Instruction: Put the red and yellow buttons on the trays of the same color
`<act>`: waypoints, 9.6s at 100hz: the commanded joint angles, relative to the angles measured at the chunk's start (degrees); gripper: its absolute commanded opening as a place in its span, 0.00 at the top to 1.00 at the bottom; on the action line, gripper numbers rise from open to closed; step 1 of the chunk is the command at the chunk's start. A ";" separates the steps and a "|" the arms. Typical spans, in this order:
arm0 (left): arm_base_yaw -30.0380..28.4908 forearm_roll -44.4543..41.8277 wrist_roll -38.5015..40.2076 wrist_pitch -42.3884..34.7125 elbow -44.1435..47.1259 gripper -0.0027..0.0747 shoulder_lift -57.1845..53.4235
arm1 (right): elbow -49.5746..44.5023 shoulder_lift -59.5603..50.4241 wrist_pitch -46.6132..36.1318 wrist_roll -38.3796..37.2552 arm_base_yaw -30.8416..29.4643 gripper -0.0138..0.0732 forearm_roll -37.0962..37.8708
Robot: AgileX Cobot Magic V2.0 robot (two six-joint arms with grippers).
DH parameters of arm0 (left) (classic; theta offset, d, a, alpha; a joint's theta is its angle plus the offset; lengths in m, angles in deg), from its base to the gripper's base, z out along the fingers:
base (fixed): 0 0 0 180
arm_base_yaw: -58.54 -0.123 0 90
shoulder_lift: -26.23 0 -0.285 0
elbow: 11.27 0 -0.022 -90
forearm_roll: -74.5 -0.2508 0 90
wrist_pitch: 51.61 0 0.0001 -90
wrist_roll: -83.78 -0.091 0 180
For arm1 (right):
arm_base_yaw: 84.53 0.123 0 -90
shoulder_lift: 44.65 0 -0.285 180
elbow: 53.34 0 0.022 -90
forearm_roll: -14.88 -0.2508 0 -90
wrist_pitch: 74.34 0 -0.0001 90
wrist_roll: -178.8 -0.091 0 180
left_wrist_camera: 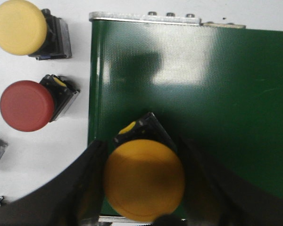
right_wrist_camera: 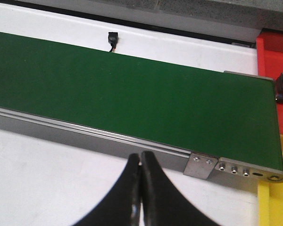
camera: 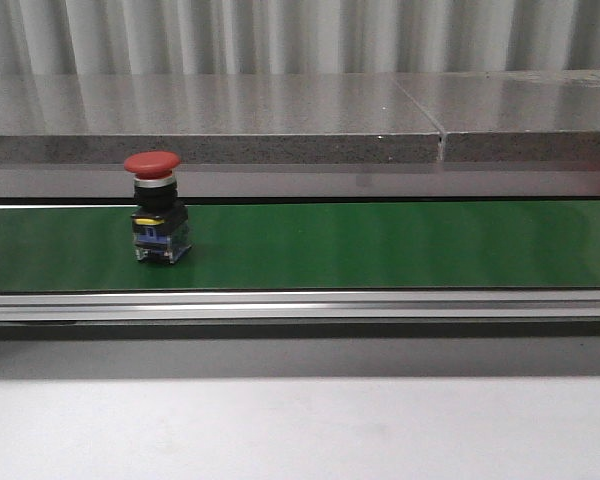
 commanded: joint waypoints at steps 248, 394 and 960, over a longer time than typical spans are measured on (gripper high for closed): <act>15.31 5.60 -3.76 -21.60 39.61 0.99 -65.49 | 20.20 23.66 3.33 4.85 10.64 0.78 1.36; 15.31 5.60 -3.76 -21.60 39.61 0.99 -65.49 | 53.90 72.24 19.31 5.21 15.59 0.57 2.30; 15.31 5.60 -3.76 -21.60 39.61 0.99 -65.49 | 53.83 72.45 22.54 15.37 10.59 0.26 3.39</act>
